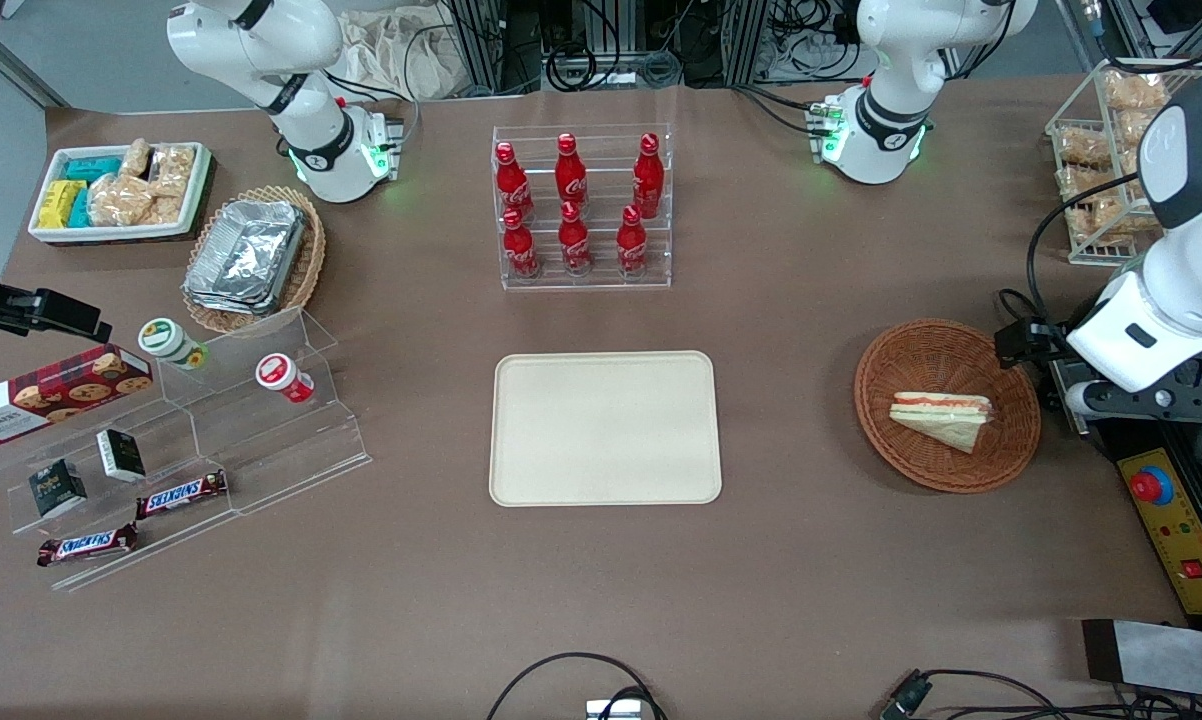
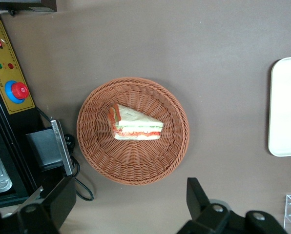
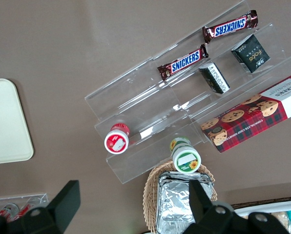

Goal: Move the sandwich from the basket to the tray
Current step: 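Lower the left gripper over the wrapped sandwich in the wicker basket, then close the left gripper on the sandwich's wrapped edge, then lift the sandwich out of the basket and carry it over the beige tray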

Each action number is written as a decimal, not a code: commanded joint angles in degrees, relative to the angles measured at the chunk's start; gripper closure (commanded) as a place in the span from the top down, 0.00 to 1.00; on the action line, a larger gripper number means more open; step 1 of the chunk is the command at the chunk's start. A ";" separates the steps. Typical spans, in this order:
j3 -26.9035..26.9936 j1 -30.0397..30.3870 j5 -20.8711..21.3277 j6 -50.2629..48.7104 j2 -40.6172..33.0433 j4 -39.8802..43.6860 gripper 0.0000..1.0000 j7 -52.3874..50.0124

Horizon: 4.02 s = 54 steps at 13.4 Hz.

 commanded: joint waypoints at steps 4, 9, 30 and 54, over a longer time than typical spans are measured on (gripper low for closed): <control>0.11 0.37 0.04 -2.04 1.99 3.11 1.00 -0.46; 0.46 4.49 -3.90 4.42 1.65 -5.91 1.00 -18.95; 0.90 7.84 -0.93 40.67 7.97 -31.34 1.00 -55.48; -12.36 6.79 -0.57 2.88 9.91 4.95 0.00 -25.02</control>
